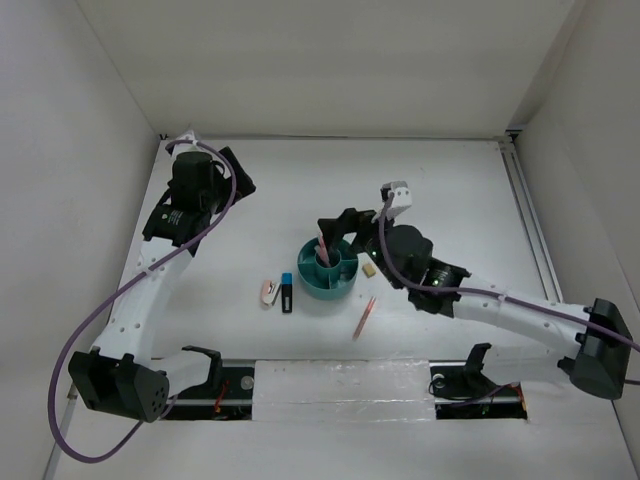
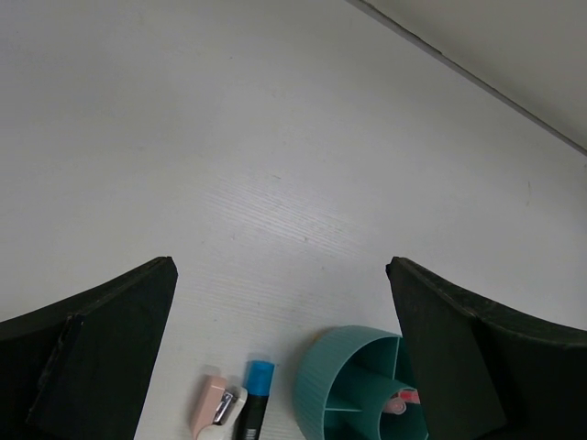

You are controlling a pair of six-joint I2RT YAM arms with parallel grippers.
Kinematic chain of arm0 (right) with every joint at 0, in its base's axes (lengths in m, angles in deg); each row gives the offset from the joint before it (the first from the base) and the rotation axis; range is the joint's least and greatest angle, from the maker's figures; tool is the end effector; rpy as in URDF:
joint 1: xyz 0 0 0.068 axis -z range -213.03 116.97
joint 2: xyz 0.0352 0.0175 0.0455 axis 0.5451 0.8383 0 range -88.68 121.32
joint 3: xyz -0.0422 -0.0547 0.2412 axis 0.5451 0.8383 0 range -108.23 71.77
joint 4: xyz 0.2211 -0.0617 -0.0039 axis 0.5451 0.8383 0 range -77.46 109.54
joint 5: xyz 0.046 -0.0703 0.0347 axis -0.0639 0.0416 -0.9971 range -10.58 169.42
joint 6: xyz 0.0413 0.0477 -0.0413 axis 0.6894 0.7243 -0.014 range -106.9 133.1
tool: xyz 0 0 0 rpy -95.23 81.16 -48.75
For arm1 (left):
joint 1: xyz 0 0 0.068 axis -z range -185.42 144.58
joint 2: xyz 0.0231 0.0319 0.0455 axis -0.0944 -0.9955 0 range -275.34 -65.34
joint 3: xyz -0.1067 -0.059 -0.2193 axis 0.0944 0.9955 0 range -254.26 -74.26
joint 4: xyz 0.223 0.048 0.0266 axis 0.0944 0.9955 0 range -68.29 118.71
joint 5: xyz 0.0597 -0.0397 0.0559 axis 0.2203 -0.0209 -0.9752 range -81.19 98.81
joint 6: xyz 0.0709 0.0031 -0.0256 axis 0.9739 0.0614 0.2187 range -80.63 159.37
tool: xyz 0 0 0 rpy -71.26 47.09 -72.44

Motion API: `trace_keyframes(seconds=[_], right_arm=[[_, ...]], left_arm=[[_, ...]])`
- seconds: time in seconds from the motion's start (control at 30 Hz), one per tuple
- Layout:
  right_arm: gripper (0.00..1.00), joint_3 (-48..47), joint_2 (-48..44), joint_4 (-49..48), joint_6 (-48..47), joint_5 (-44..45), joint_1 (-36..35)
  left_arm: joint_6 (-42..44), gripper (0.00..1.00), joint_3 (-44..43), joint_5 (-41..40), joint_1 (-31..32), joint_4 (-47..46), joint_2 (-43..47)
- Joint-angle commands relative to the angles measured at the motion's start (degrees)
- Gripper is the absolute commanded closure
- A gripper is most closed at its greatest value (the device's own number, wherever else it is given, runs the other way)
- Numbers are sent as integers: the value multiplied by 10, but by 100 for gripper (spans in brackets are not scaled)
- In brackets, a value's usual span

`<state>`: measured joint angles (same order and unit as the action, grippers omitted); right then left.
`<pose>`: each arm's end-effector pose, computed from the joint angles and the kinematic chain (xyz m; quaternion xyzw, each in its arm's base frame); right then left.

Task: Sort the stationery into containers
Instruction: Pick up the pen from the center of the board.

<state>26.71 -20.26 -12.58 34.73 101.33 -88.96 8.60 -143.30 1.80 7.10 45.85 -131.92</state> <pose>0.1774 0.2197 0.3134 -0.0712 0.6933 0.3383 0.6323 0.2550 -0.0485 0.3532 -0.1648 0.8100 -0.1597 0.5396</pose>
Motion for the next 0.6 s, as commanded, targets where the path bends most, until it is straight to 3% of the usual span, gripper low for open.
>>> trace_keyframes(seconds=[0.0, 0.03, 0.07, 0.1, 0.17, 0.33, 0.4, 0.57], right_arm=[[0, -103, -3, 427, 221, 335, -46], [0, -146, -3, 524, 293, 366, -74], [0, -164, 12, 729, 500, 388, -87], [0, -175, 17, 813, 594, 398, -96], [0, -175, 24, 893, 679, 385, -111], [0, -123, 72, 875, 717, 286, -126], [1, -110, 92, 894, 775, 277, -143], [6, -100, 131, 857, 792, 278, -158]], left_arm=[[-3, 0, -26, -44, -2, 6, 15], [-3, 0, -26, -44, -2, 6, 15], [-3, 0, -26, -44, -2, 6, 20], [-3, 0, -26, -44, -2, 6, 20], [-3, 0, -26, -44, -2, 6, 20], [10, 0, -37, -36, -2, 6, 20], [10, 0, -37, -52, -2, 13, 25], [10, 0, -37, -91, -2, 18, 43]])
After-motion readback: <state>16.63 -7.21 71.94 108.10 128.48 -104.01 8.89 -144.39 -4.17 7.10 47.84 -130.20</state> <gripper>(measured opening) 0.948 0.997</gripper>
